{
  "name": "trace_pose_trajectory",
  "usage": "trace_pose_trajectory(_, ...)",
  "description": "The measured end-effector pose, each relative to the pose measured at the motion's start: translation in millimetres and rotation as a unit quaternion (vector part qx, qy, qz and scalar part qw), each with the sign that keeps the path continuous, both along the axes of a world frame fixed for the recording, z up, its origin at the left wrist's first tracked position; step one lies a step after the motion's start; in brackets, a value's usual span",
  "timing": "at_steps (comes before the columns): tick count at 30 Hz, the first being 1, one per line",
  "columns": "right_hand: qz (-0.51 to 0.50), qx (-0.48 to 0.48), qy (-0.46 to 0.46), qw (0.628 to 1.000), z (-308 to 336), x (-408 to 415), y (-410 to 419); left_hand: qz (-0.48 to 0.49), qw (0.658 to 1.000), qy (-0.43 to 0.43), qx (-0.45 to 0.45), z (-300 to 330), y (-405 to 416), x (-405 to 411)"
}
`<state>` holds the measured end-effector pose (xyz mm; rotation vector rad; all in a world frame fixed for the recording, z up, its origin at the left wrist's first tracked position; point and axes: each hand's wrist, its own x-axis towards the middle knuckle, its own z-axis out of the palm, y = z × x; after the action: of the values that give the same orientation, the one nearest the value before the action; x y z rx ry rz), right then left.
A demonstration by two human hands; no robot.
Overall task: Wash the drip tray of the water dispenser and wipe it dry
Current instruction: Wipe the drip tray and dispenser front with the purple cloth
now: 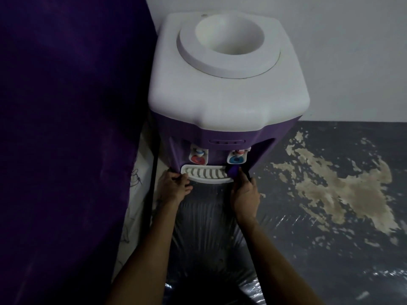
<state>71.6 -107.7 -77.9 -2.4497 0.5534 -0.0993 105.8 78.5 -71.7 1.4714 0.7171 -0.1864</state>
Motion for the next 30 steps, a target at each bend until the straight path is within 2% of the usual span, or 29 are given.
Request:
trace_pose_trajectory(4,-0.024,0.027,-0.012,0.999,-4,-8,5,0.007,1.0,0.009,-0.009,-1,0,2)
trace_pose_trajectory(12,0.046,0.035,-0.021,0.998,-3,-6,50,-0.002,1.0,0.02,-0.021,-3,4,5)
trace_pose_trajectory(18,0.137,0.017,-0.001,0.99,-1,1,66,-0.011,1.0,0.012,-0.008,-10,5,5)
trace_pose_trajectory(23,0.246,-0.001,-0.012,0.969,2,8,63,-0.025,0.999,0.022,-0.021,-10,8,6)
trace_pose_trajectory(26,0.228,-0.051,0.011,0.972,-2,11,52,-0.029,0.999,0.026,-0.027,-9,10,6)
trace_pose_trajectory(30,0.151,-0.032,0.036,0.987,-3,7,62,-0.035,0.998,0.024,-0.044,-10,13,5)
